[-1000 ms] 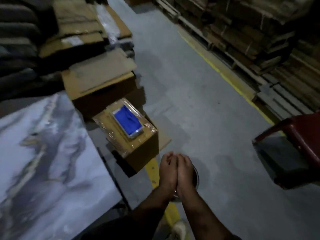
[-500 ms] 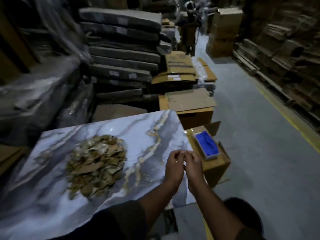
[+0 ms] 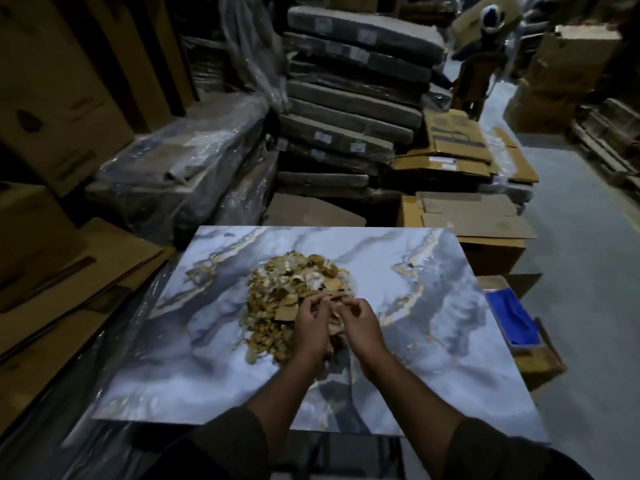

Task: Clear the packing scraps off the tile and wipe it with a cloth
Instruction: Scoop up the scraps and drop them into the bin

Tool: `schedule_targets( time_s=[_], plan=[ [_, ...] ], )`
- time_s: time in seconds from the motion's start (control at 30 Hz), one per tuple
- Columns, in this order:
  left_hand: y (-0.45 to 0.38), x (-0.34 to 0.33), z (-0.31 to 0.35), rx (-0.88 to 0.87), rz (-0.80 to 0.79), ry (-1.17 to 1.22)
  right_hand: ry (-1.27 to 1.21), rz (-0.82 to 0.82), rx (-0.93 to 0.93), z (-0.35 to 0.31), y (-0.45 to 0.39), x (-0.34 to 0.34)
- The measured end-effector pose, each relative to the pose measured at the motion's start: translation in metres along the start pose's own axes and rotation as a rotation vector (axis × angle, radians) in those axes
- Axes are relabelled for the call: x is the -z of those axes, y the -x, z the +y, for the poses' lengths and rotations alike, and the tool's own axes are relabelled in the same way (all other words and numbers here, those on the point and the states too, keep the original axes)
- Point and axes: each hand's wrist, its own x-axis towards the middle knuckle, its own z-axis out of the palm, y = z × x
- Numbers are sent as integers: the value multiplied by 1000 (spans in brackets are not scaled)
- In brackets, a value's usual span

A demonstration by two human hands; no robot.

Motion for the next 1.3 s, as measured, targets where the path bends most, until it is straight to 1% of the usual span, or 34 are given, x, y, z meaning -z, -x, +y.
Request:
schedule_targets(
  time_s=[0.13,0.23,0.33,0.4,0.5,0.6,0.67,0.73,0.87,0.93,1.03,1.13,1.23,1.3],
  plan=[
    [-20,28,-6,36,112,17,361,-60,172,7,-28,-22],
    [-34,42,-5,19,194,-11,651,-37,305,12,-59,-26],
    [-45,51,-4,22,222,-42,839,-51,401,18,-90,-27],
    [-51,52,-6,15,223,-74,916,-98,441,23,-109,-29],
    [-60,47,-10,1,217,-108,983,-215,471,30,-130,-31],
    [-70,39,-8,-3,172,-145,1040,-325,507,37,-141,-36],
    [-78,35,-7,-1,148,-163,1097,-363,523,42,-145,-41],
    [-87,33,-6,-2,148,-177,1164,-363,561,49,-147,-45],
    [-100,33,-6,-16,144,-199,1170,-311,699,59,-149,-47],
    [-104,34,-8,-48,125,-246,1149,-314,734,61,-151,-48],
    [-110,35,-12,-115,92,-384,1105,-318,713,61,-153,-51],
    [-116,34,-15,-175,54,-468,1031,-308,712,56,-154,-53],
    [-124,32,-19,-191,4,-489,903,-280,725,50,-156,-52],
    [-129,28,-20,-160,-8,-442,791,-267,705,43,-155,-53]
  ],
)
